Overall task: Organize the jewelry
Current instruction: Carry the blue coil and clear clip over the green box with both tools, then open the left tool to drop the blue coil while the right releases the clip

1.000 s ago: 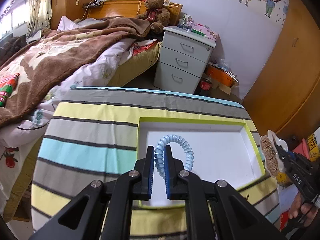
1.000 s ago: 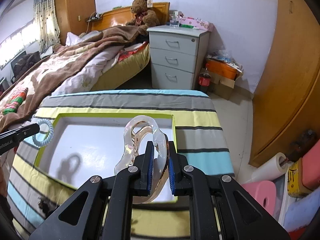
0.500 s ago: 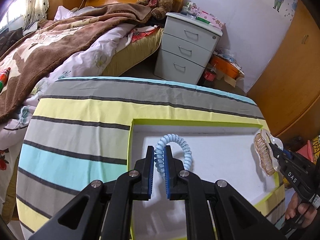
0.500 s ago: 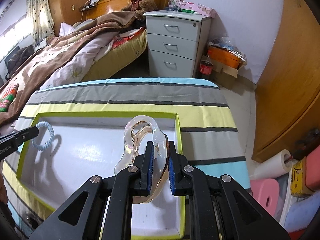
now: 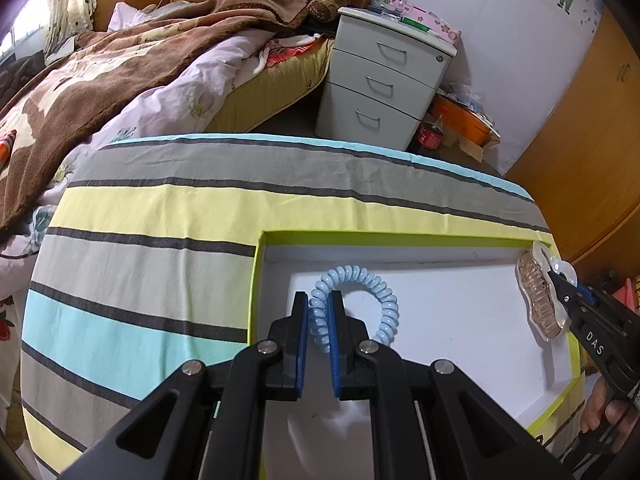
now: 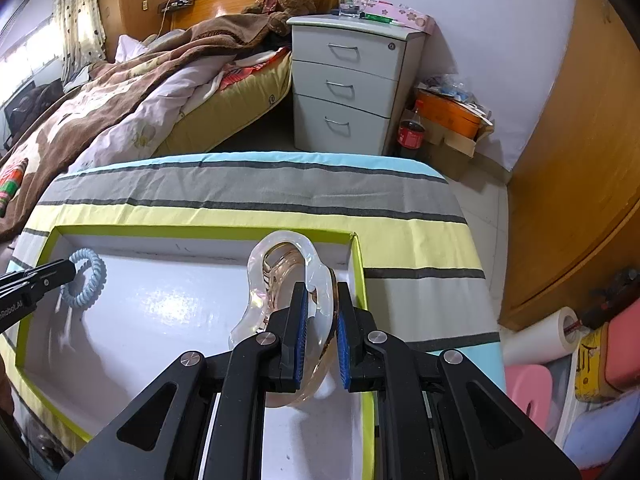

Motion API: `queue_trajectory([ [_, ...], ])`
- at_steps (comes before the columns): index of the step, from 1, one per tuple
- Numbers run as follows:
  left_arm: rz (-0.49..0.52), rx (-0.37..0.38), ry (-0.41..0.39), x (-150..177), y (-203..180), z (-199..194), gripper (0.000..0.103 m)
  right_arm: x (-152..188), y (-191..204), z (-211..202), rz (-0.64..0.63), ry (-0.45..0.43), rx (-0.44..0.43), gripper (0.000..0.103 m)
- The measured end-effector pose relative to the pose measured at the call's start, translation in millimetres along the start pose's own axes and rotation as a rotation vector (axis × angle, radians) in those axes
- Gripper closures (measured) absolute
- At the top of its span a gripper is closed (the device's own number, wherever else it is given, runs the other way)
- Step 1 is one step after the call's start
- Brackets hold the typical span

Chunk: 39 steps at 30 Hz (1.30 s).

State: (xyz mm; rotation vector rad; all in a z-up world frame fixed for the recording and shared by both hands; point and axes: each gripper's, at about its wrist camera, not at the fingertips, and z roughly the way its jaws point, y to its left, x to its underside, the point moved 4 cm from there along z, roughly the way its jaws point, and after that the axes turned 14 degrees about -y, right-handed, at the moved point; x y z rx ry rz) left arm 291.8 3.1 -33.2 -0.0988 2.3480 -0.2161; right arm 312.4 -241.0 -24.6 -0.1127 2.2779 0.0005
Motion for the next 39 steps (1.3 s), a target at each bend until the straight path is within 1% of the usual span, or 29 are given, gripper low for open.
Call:
queue_trajectory([
  [13,-0.003,0.002,0.017,-1,0,4,0.091,2,1,1,-0.018,-0.009,0.009,0.088],
  [15,-0.008,0.004,0.018,-1,-1,4,0.088,1,1,1,-0.018,-0.013,0.008,0.088],
  [17,-0.012,0.013,0.016,-1,-3,3,0.081,-1,1,-1,-0.02,-0.021,0.009,0.087],
  [18,-0.01,0.017,0.015,-1,-4,2,0.079,-2,1,-1,-0.022,-0.026,0.013,0.086],
  [20,-0.004,0.018,0.013,-1,-6,1,0.071,-5,0,-5,-0.022,-0.047,0.009,0.085],
  [21,-0.001,0.016,0.008,-1,-7,0,0.069,-5,0,-7,-0.023,-0.053,0.008,0.084],
  [23,0.0,0.013,0.0,-2,-7,-3,0.061,-7,0,-10,-0.023,-0.062,0.007,0.082],
  [27,-0.007,0.015,-0.008,-3,-7,-9,0.059,-9,0,-17,-0.025,-0.073,0.008,0.081],
  [31,0.002,0.012,-0.02,-3,-10,-19,0.052,-11,1,-25,-0.019,-0.086,0.006,0.08],
  [39,0.006,0.018,-0.064,-1,-13,-52,0.049,-9,0,-62,0.003,-0.139,-0.002,0.08],
])
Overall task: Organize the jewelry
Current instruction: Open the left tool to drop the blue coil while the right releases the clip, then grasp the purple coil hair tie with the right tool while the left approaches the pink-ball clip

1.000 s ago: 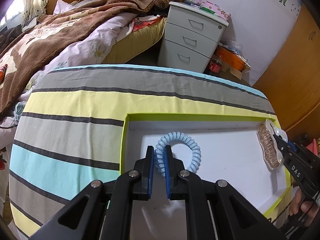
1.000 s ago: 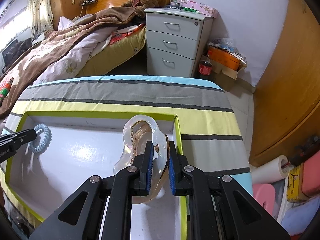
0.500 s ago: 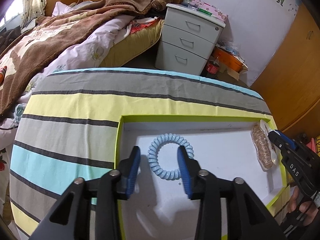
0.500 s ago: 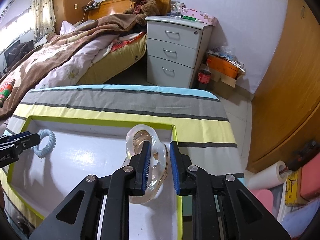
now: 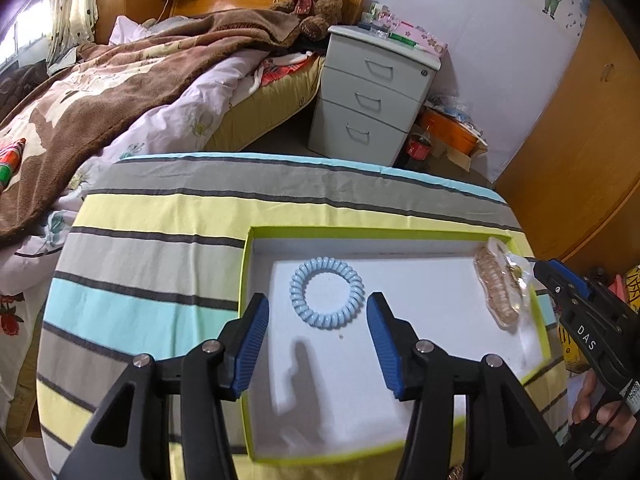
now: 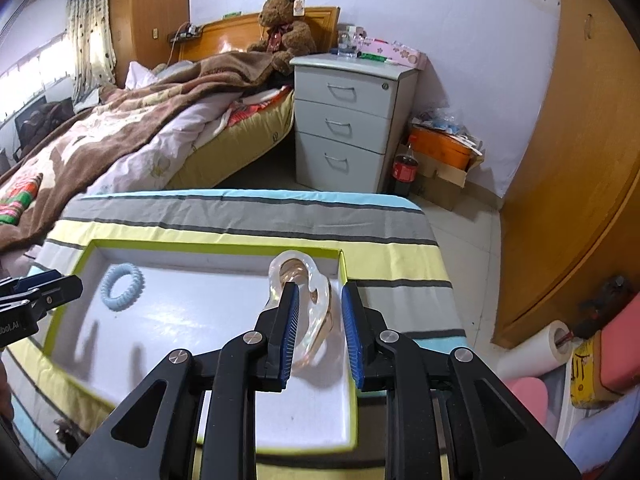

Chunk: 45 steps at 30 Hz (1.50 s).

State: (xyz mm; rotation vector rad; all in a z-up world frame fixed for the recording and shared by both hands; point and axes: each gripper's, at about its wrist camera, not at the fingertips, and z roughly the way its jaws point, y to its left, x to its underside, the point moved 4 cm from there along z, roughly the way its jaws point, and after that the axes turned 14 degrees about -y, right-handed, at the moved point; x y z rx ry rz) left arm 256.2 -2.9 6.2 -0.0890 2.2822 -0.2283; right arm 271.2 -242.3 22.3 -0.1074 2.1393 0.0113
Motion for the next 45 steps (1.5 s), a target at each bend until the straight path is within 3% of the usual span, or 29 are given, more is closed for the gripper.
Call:
queue_trajectory([
  [15,0.006,0.021,-0.053,42,12,-73,0.04,42,12,-76,0.045,-0.047,-0.07,0.079],
  [19,-0.002,0.01,-0.051,59,20,-85,0.04,62,22,-88,0.054,-0.035,-0.106,0.073],
  [31,-0.048,0.042,-0.011,112,34,-105,0.04,117,42,-101,0.087,0.04,-0.193,0.072],
  [40,-0.067,0.084,-0.006,132,40,-114,0.04,130,70,-99,0.051,0.082,-0.252,0.072],
  [45,-0.082,0.094,-0.001,139,46,-116,0.04,133,83,-94,0.02,0.095,-0.243,0.072],
])
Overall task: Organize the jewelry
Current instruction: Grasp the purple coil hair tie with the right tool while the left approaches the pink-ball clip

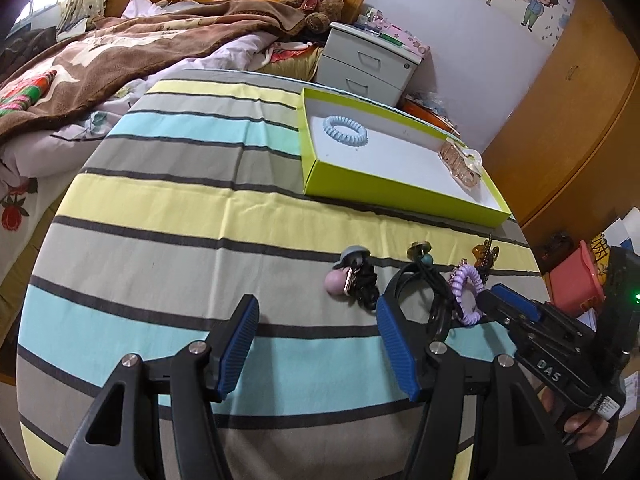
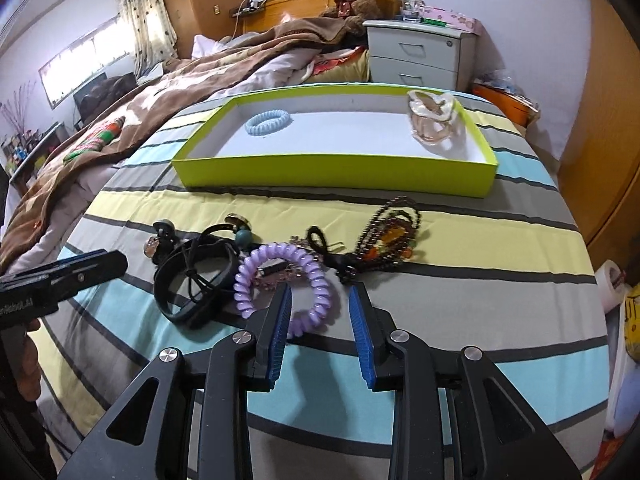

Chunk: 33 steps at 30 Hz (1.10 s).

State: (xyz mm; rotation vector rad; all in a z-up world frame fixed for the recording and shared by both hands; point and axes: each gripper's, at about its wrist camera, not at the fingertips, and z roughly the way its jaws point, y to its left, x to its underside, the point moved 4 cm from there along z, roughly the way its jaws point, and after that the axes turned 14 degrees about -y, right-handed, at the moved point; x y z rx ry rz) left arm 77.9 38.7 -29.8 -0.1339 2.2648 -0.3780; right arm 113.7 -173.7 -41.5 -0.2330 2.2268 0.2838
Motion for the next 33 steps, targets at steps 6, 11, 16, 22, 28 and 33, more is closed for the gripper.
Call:
queue_trajectory([
  [6,-0.015,0.025,0.015,6,5,-1,0.04,2,1,5,-0.002,0.015,0.018,0.072],
  [11,-0.028,0.037,0.015,6,9,-2,0.04,2,3,4,-0.006,0.014,0.035,0.072],
  [16,-0.026,0.041,0.016,6,10,-2,0.04,2,3,3,0.001,0.006,0.049,0.09],
  [22,-0.011,0.033,0.02,6,7,2,0.04,1,-6,-5,0.036,-0.03,0.035,0.092],
  [28,0.015,0.016,0.024,3,1,7,0.04,0,-11,-16,0.064,-0.061,0.015,0.092],
  [33,0.022,0.012,0.025,-2,-6,14,0.04,-1,-14,-26,0.078,-0.084,0.008,0.092],
])
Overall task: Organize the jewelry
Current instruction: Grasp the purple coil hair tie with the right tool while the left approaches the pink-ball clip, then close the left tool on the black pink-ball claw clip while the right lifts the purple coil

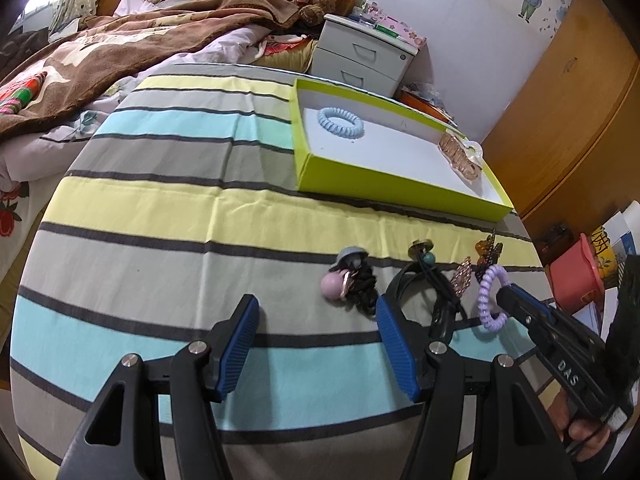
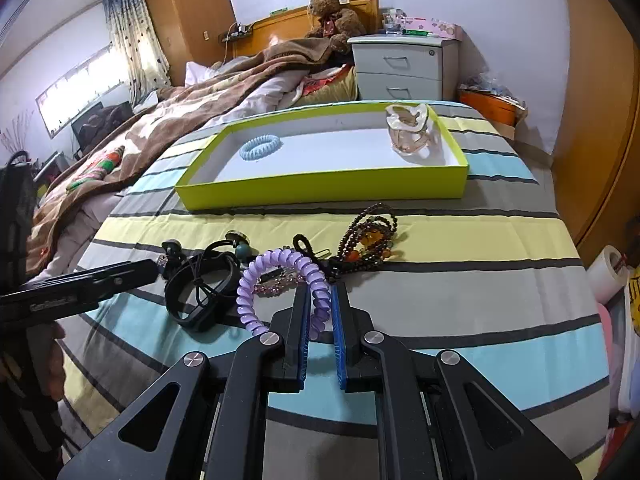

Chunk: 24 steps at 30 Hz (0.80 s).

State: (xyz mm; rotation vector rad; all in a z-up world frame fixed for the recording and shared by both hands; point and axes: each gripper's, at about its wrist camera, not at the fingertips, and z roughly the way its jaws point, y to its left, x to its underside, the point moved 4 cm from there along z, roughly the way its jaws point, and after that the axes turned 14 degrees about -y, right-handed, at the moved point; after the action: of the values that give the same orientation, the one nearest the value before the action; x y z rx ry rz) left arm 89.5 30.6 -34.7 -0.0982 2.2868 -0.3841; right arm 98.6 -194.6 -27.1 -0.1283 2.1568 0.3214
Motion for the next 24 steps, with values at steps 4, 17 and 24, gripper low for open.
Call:
queue_trajectory([
  [4,0.02,-0.01,0.006,-2,-7,8,0.04,-2,-2,-3,0.004,-0.013,0.004,0.092],
  [17,0.096,-0.11,-0.003,-9,-18,25,0.041,-3,-7,-11,0.014,-0.039,-0.004,0.092],
  [24,0.154,-0.155,-0.003,-9,-24,30,0.053,-3,-7,-11,0.019,-0.044,-0.009,0.092],
])
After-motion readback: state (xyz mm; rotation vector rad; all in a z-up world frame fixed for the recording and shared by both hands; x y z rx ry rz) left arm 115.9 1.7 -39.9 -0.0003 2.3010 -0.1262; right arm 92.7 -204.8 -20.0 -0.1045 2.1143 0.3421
